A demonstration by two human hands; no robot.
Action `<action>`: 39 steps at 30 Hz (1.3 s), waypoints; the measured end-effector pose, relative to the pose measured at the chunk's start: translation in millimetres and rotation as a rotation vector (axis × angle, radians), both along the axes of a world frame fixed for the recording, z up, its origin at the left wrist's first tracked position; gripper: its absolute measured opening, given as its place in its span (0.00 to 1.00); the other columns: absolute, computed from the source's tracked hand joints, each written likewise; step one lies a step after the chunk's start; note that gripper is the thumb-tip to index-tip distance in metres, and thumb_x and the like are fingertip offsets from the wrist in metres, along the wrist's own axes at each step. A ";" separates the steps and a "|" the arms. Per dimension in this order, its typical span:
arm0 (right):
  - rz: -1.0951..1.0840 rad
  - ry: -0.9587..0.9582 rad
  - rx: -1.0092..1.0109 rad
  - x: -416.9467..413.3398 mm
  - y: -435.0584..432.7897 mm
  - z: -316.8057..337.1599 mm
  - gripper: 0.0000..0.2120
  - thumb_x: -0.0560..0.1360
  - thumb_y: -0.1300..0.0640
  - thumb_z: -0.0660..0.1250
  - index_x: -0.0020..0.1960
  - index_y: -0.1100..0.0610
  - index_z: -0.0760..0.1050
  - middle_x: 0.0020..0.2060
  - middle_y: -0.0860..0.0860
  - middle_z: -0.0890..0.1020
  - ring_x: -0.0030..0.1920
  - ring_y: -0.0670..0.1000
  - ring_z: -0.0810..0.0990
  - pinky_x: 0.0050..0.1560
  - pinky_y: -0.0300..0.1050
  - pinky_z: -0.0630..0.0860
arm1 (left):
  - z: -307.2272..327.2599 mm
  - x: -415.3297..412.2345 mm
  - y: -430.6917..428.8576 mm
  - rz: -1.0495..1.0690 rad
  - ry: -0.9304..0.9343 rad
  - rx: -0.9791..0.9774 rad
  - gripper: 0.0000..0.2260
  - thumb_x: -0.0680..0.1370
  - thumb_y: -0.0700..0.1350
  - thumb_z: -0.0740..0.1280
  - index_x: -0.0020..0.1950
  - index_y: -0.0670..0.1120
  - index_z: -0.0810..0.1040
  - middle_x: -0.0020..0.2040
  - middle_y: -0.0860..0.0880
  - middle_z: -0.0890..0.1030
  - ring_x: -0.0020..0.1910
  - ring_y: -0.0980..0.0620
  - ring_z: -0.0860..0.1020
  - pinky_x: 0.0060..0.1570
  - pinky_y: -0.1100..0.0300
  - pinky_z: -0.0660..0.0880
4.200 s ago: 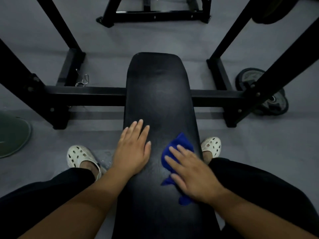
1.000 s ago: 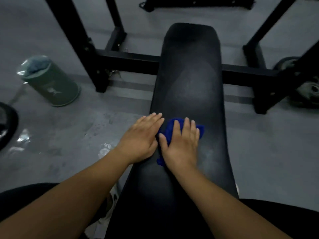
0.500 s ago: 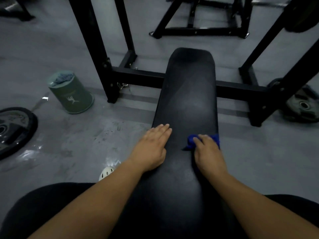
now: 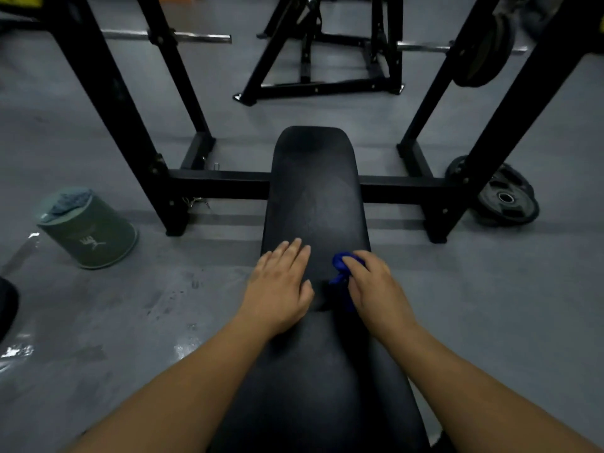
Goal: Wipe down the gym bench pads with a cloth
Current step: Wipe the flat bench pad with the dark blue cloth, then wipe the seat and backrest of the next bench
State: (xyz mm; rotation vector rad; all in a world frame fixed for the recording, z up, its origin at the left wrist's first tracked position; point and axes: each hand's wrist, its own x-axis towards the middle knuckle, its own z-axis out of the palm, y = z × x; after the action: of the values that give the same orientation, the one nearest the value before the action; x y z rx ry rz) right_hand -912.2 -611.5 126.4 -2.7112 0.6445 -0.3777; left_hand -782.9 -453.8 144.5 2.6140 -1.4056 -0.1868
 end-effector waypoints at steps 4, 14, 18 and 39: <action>-0.005 0.057 0.013 10.0 3.1 28.7 0.17 0.77 0.63 0.65 0.66 0.59 0.76 0.65 0.57 0.75 0.62 0.58 0.75 0.59 0.53 0.78 | 23.5 6.6 10.7 0.013 0.045 0.007 0.32 0.77 0.55 0.50 0.80 0.47 0.60 0.81 0.47 0.60 0.79 0.48 0.58 0.76 0.49 0.57; -0.057 0.106 -0.043 -4.5 94.6 262.6 0.24 0.73 0.67 0.70 0.68 0.59 0.75 0.69 0.58 0.72 0.68 0.59 0.71 0.63 0.53 0.76 | 245.2 -10.6 73.9 0.034 0.222 -0.109 0.29 0.81 0.50 0.56 0.82 0.49 0.54 0.82 0.49 0.53 0.80 0.48 0.52 0.77 0.48 0.57; -0.008 0.048 -0.118 -9.5 134.8 328.8 0.28 0.68 0.69 0.75 0.67 0.60 0.75 0.68 0.58 0.73 0.67 0.59 0.73 0.62 0.55 0.77 | 303.9 -33.0 117.3 0.082 0.192 -0.173 0.29 0.81 0.51 0.55 0.82 0.50 0.53 0.82 0.49 0.50 0.81 0.49 0.50 0.76 0.49 0.55; 0.574 -0.402 -0.100 -132.1 413.7 503.8 0.34 0.63 0.71 0.79 0.67 0.63 0.75 0.68 0.62 0.72 0.69 0.60 0.69 0.67 0.55 0.70 | 481.6 -244.4 443.2 0.721 -0.172 -0.315 0.30 0.78 0.53 0.50 0.81 0.50 0.54 0.82 0.49 0.52 0.81 0.51 0.49 0.78 0.52 0.49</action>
State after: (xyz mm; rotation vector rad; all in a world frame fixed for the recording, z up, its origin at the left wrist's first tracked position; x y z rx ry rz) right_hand -1044.4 -197.8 630.2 -2.6361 -0.2636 -0.7776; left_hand -1027.4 -10.7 626.1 2.7018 -0.3999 0.3294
